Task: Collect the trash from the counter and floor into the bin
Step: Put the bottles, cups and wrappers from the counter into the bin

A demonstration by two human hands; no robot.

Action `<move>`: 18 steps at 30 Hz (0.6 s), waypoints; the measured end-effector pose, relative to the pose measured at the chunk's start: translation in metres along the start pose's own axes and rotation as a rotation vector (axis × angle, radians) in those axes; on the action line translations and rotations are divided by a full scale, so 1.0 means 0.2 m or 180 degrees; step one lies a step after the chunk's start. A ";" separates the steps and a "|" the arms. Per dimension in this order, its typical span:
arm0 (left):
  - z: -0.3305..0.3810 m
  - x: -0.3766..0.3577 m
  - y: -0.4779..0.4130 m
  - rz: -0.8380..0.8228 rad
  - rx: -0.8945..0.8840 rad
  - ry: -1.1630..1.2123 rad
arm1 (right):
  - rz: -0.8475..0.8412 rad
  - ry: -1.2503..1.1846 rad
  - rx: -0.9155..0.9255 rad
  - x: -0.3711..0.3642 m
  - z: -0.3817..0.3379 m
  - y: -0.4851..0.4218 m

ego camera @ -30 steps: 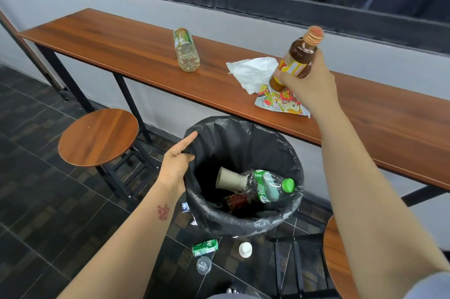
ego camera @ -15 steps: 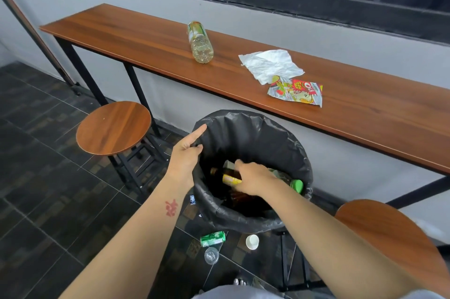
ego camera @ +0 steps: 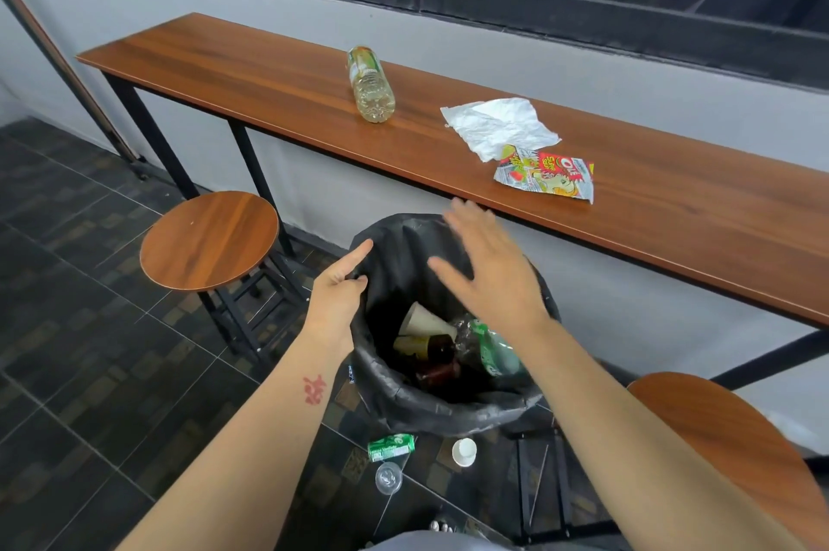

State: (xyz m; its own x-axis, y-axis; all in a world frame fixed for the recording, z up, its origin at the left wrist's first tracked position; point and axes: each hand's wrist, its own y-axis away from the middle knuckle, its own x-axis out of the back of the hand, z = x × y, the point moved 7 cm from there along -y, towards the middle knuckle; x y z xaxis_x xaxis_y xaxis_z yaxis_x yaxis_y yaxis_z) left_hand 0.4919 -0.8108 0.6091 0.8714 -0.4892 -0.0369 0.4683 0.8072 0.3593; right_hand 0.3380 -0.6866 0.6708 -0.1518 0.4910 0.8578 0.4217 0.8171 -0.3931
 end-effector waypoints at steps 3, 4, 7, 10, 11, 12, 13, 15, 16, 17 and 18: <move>0.01 -0.02 -0.01 -0.0010 0.0039 0.0113 | 0.0734 0.0255 -0.0267 0.18 0.12 -0.15; 0.01 -0.03 -0.02 -0.0004 0.0050 0.0132 | 0.0804 0.0353 -0.0425 0.20 0.18 -0.21; 0.02 -0.05 -0.03 -0.0011 0.0057 0.0179 | 0.0543 0.0544 -0.1016 0.19 0.37 -0.37; 0.02 -0.05 -0.05 0.0027 0.0120 0.0201 | -0.0114 0.0764 -0.1503 0.13 0.50 -0.49; 0.02 -0.05 -0.06 0.0040 0.0135 0.0210 | -0.0316 0.0819 -0.1563 0.10 0.53 -0.52; 0.02 -0.05 -0.07 0.0046 0.0134 0.0228 | -0.0491 0.0852 -0.1587 0.08 0.55 -0.55; 0.03 -0.05 -0.08 0.0048 0.0126 0.0248 | -0.0649 0.0861 -0.1588 0.06 0.56 -0.57; 0.03 -0.05 -0.09 0.0065 0.0117 0.0271 | -0.0883 0.0848 -0.1545 0.02 0.58 -0.60; 0.03 -0.05 -0.10 0.0082 0.0114 0.0260 | -0.0944 0.0873 -0.1500 0.01 0.59 -0.61; 0.03 -0.05 -0.11 0.0102 0.0105 0.0238 | -0.0958 0.0914 -0.1440 0.00 0.58 -0.62; 0.03 -0.05 -0.11 0.0116 0.0095 0.0215 | -0.0904 0.0927 -0.1394 0.00 0.58 -0.62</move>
State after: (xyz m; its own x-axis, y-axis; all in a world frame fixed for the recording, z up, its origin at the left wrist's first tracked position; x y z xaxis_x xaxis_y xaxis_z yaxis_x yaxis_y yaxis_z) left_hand 0.4710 -0.8263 0.6077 0.8961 -0.4356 -0.0857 0.4326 0.8133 0.3891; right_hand 0.1817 -0.7541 0.6806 -0.0873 0.1180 0.9892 0.7392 0.6733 -0.0151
